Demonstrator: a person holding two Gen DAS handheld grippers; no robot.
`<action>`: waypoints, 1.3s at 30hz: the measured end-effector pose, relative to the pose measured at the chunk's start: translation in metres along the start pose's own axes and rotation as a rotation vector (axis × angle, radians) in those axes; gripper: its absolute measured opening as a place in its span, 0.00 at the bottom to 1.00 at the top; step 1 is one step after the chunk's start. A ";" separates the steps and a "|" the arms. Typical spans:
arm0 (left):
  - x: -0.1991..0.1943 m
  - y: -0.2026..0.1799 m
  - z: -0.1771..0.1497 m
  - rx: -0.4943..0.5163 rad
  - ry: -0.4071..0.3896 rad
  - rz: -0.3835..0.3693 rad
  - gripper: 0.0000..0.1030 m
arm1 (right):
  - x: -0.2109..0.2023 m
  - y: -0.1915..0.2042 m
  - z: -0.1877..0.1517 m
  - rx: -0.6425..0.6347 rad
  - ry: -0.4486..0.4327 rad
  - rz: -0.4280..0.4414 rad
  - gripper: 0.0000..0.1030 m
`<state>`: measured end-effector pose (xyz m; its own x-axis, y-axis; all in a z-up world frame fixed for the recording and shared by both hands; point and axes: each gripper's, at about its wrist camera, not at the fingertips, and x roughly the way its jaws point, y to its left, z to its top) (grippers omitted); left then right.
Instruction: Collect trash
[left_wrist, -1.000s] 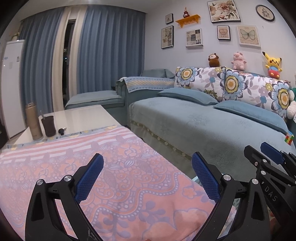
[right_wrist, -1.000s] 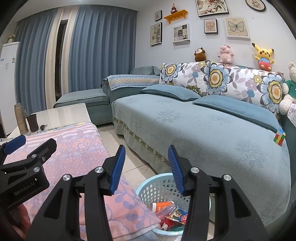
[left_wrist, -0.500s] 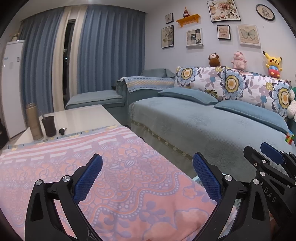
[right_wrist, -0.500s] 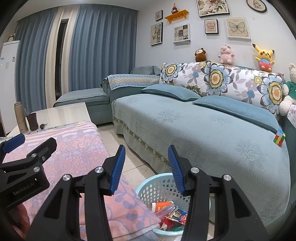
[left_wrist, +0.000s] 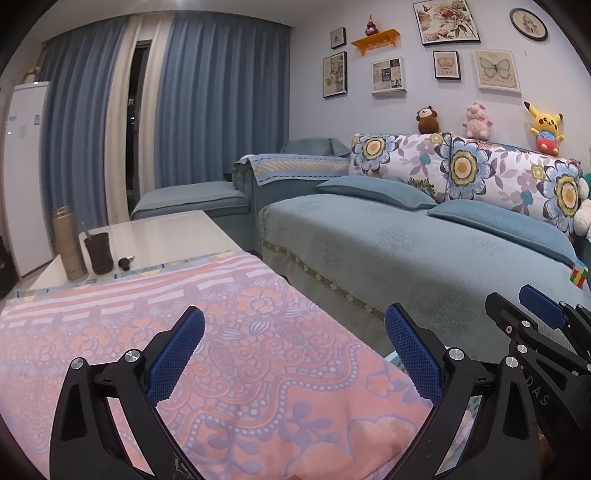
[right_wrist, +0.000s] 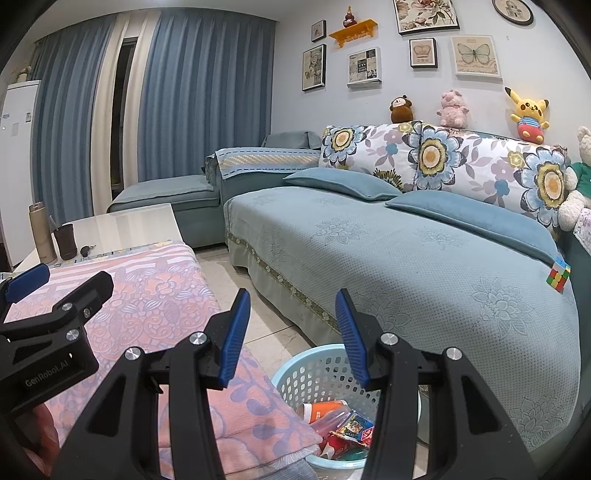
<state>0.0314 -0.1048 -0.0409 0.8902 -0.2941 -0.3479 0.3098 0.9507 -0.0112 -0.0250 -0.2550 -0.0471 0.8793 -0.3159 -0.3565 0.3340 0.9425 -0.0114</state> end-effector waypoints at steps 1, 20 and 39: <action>0.000 0.000 0.001 0.002 -0.003 0.008 0.92 | 0.000 -0.001 0.000 0.000 -0.001 0.001 0.43; 0.002 0.004 0.006 0.018 -0.008 0.035 0.93 | 0.000 -0.003 -0.002 0.005 0.005 0.003 0.43; 0.000 0.001 0.005 0.021 -0.001 0.061 0.93 | -0.001 -0.007 -0.001 0.013 0.004 -0.008 0.43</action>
<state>0.0336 -0.1049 -0.0361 0.9078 -0.2363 -0.3465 0.2622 0.9646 0.0292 -0.0286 -0.2613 -0.0477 0.8749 -0.3231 -0.3607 0.3457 0.9383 -0.0019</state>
